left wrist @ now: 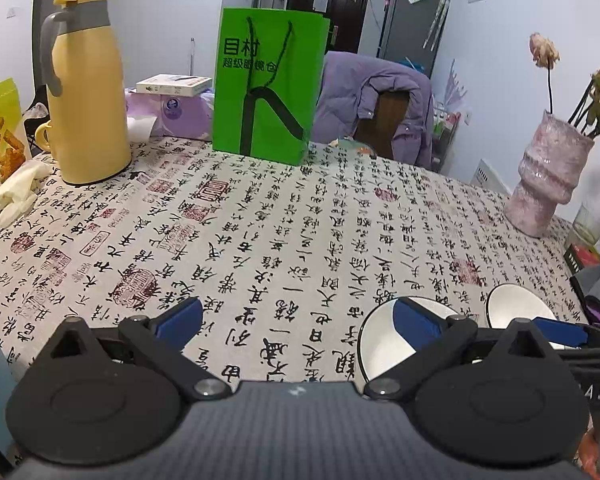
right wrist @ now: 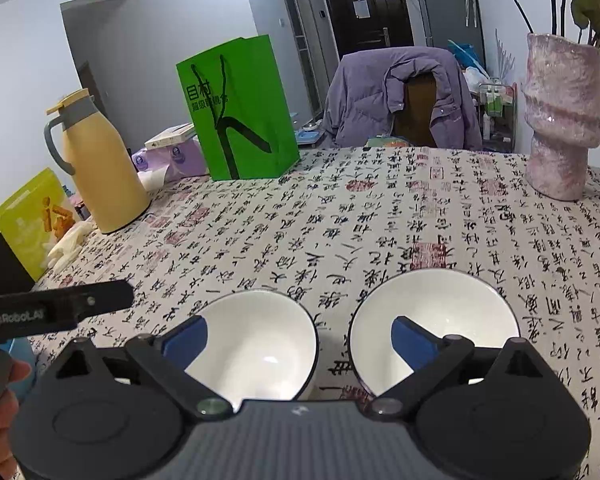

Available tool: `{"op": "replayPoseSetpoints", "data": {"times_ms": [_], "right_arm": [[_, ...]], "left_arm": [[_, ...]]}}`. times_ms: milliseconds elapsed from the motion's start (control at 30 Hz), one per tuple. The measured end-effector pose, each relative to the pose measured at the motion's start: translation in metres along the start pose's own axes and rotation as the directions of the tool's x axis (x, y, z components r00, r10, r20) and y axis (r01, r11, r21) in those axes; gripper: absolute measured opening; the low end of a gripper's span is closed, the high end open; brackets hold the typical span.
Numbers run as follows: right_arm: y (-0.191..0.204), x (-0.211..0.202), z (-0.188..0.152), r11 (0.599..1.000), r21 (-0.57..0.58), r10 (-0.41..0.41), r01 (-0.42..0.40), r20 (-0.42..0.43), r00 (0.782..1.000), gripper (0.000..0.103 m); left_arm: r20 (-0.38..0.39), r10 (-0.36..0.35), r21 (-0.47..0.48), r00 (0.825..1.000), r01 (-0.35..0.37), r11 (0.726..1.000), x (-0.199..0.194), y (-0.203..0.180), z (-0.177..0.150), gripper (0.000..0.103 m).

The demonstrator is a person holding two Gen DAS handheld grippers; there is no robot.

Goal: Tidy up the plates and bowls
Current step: 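Bring both open grippers to the rim of the nearer white bowl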

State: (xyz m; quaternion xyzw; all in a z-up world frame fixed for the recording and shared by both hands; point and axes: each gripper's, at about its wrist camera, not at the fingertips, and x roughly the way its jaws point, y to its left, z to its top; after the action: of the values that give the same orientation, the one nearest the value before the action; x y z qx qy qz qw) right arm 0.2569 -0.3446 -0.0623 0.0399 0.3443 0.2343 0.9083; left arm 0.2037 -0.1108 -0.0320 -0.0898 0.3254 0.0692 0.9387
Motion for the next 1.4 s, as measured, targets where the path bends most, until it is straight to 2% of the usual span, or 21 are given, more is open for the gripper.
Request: {"op": "replayPoseSetpoints", "data": {"times_ms": [233,367,900,1067,1200,1233,1400], "right_arm": [[0.002,0.015,-0.009,1.0,-0.002,-0.01,0.01,-0.055,0.998,0.09],[0.003,0.021,-0.013,1.0,-0.005,-0.019,0.019,-0.077,0.997,0.088],[-0.004,0.026,-0.018,0.998,0.01,-0.053,0.054,-0.085,0.995,0.07],[-0.004,0.029,-0.02,0.998,-0.002,-0.071,0.071,-0.077,0.995,0.063],[-0.008,0.031,-0.02,0.998,0.009,-0.065,0.066,-0.072,0.995,0.058],[-0.009,0.03,-0.019,0.998,0.018,-0.057,0.059,-0.067,0.996,0.055],[-0.012,0.024,-0.017,0.999,0.042,-0.03,0.031,-0.032,0.999,0.053]], "left_arm": [[-0.029,0.038,0.024,0.999,-0.037,0.999,0.013,-0.004,-0.005,0.103],[-0.049,0.035,0.032,0.998,-0.033,0.999,0.018,-0.006,-0.006,0.103],[-0.059,0.034,0.132,0.998,-0.026,0.991,0.027,-0.03,-0.012,0.103],[-0.073,0.04,0.151,0.996,-0.029,0.988,0.035,-0.037,-0.012,0.099],[-0.093,0.028,0.115,0.995,-0.017,0.993,0.039,-0.034,-0.011,0.097],[-0.094,0.022,0.107,0.995,-0.012,0.994,0.038,-0.032,-0.011,0.095],[-0.113,0.008,0.112,0.994,0.005,0.994,0.039,-0.032,-0.01,0.084]]}}
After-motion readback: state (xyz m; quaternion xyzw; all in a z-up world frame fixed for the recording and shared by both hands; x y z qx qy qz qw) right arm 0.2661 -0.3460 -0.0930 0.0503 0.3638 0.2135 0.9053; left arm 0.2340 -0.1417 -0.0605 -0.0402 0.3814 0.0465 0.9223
